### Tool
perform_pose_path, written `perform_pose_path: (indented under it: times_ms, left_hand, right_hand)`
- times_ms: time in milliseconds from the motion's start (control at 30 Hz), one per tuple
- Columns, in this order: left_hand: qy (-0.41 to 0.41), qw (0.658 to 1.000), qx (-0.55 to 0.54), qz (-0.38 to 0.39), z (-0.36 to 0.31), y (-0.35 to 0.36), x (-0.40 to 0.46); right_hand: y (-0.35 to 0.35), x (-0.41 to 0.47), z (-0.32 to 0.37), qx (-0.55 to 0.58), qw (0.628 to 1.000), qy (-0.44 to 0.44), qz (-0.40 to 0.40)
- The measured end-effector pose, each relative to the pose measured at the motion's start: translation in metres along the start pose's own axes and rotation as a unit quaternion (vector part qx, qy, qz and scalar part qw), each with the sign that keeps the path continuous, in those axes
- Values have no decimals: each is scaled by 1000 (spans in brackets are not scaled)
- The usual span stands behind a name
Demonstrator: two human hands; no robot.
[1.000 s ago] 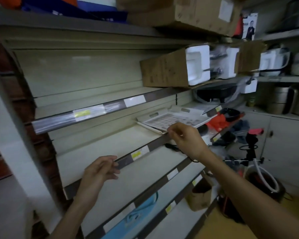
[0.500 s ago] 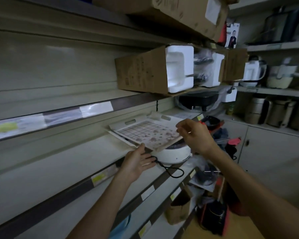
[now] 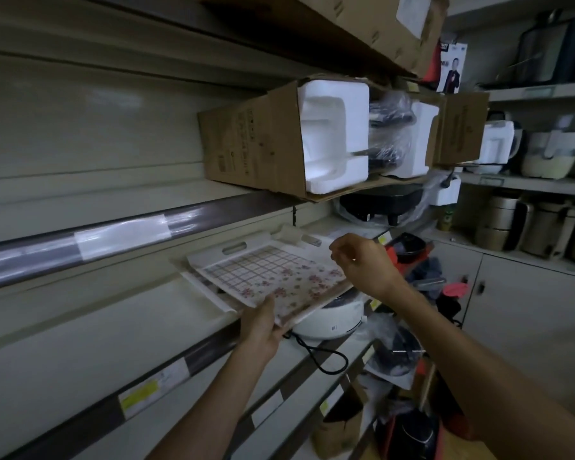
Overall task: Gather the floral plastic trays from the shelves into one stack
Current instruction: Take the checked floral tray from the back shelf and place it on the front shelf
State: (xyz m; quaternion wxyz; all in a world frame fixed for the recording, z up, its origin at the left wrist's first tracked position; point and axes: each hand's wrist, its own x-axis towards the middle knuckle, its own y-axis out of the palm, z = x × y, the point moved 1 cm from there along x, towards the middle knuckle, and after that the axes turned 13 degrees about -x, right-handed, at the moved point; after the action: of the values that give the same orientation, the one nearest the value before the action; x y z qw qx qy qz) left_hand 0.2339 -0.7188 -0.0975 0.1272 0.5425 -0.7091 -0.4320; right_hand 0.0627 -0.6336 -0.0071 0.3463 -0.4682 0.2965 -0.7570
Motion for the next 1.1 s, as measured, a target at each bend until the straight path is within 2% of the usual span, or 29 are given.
perform_pose_path:
  times_ms: [200,367,500,567,667,800,933,1000,1100]
  left_hand:
    - [28,998,54,14,-7,-9,-10]
    - [7,997,33,70,-16,-17,-39]
    - [9,990,107,86,-20,-23,-70]
    - [15,986,141,88,-19,-30,-86]
    - [18,981,174,88,-12,-41,-109]
    - [33,973,216,78,2,-53,-141]
    - [33,961,268,68,18,-65,-172]
    - [45,957,281,62,25,-72,-186]
    - [59,956,284,50,36,-81,-208]
  right_hand:
    - [-6,20,-31,-12,1000,25,11]
    - [-11,26,-59,-57,997,51,27]
    - [-15,21,-75,-79,994,73,36]
    - [-17,17,-81,-54,991,112,57]
    - [-17,9,-89,-26,986,124,104]
    - [-14,-18,-94,112,977,157,95]
    - [-9,-43,-101,270,921,248,129]
    - [-7,-53,-102,292,905,276,137]
    - [1,-68,-98,281,909,287,110]
